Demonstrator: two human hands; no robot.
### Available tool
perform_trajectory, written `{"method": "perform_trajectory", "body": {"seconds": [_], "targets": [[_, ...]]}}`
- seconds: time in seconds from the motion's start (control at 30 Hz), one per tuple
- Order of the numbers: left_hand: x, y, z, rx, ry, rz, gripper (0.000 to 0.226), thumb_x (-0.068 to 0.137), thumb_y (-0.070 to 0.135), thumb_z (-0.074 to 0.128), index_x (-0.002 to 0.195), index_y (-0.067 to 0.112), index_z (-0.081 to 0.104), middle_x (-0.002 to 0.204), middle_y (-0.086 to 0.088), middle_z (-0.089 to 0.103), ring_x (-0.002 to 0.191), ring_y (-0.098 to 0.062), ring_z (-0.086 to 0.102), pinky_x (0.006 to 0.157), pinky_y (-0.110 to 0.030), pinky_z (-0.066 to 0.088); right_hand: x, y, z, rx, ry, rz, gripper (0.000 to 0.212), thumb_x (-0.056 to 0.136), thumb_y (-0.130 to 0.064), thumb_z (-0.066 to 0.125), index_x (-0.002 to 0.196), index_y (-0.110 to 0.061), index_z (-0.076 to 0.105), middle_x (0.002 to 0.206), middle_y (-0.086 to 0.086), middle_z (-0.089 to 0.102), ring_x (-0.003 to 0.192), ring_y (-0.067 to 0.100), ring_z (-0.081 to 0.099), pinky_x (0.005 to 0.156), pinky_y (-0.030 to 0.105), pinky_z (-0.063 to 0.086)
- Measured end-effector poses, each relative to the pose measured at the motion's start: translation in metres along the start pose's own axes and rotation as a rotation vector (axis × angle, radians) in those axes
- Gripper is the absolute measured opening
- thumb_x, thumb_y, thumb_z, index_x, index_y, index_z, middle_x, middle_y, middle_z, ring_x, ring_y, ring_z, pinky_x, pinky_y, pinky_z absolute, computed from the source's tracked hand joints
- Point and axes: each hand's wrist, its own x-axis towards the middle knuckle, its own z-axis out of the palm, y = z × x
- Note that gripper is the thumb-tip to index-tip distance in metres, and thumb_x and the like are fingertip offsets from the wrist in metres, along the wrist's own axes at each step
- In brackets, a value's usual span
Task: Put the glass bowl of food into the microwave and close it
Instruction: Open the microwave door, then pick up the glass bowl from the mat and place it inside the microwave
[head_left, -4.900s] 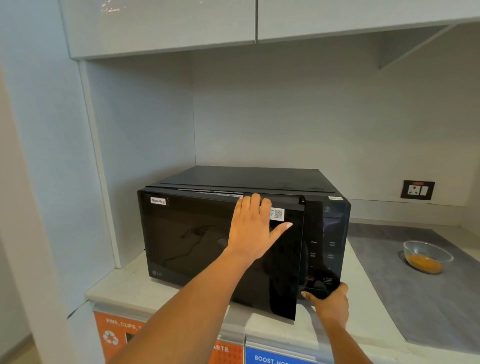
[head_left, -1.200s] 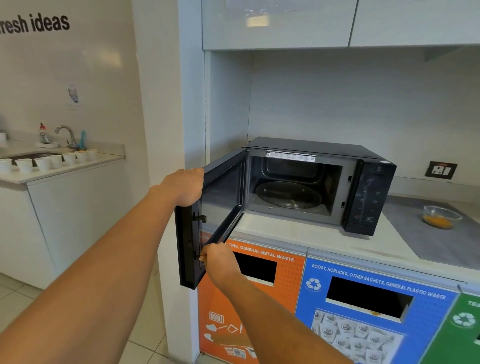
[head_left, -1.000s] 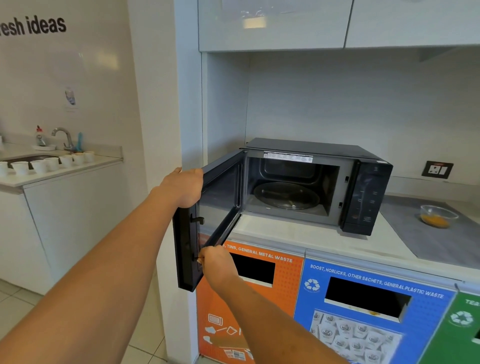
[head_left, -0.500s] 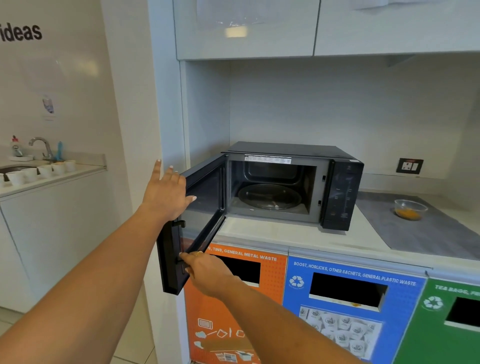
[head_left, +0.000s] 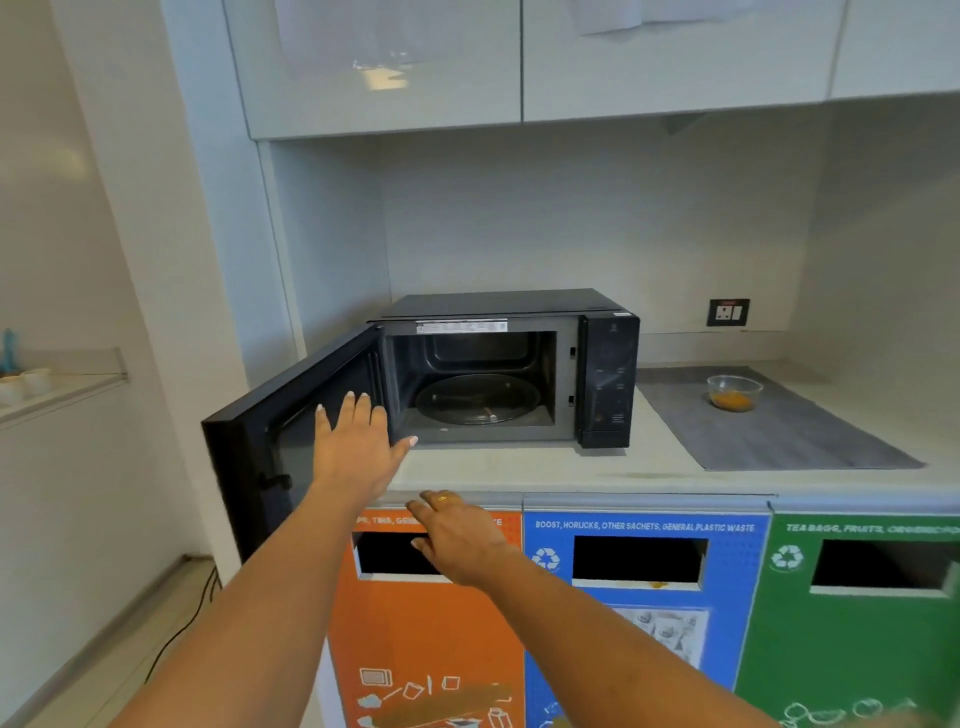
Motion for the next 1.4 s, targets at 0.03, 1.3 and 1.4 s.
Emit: {"method": "perform_trajectory", "body": {"seconds": [0.03,1.3,1.4], "targets": [[0.002,0.010,0.004,-0.012,-0.017,0.004,0.068,0.094,0.057,0.023,0.144,0.012,0.029,0.157,-0.010,0.022,0.146,-0.025,0.011,0.116,-0.053,0.013,-0.003,0.011,0.000,-0.004,0.001,0.017,0.053,0.095,-0.029,0.040,0.143,-0.011,0.023,0.152,0.012,0.025,0.139,0.029,0.023,0.108,0.049,0.034],[0.191,0.545,0.112,-0.465,-0.449,0.437,0.067,0.090,0.053,0.045,0.143,0.016,0.026,0.149,-0.008,0.034,0.135,-0.026,0.036,0.110,-0.042,0.033,-0.125,0.589,-0.008,0.267,0.086,0.783,0.063,0.091,-0.044,0.044,0.143,-0.014,0.024,0.152,0.006,0.025,0.139,0.021,0.025,0.112,0.034,0.027],[0.216,0.564,0.125,-0.498,-0.468,0.401,0.071,0.091,0.053,0.043,0.146,0.015,0.020,0.154,-0.007,0.027,0.141,-0.026,0.028,0.114,-0.041,0.028,-0.111,0.620,-0.008,0.346,0.124,0.828,0.066,0.090,-0.045,0.047,0.143,-0.012,0.025,0.152,0.006,0.026,0.139,0.022,0.025,0.112,0.033,0.026]]}}
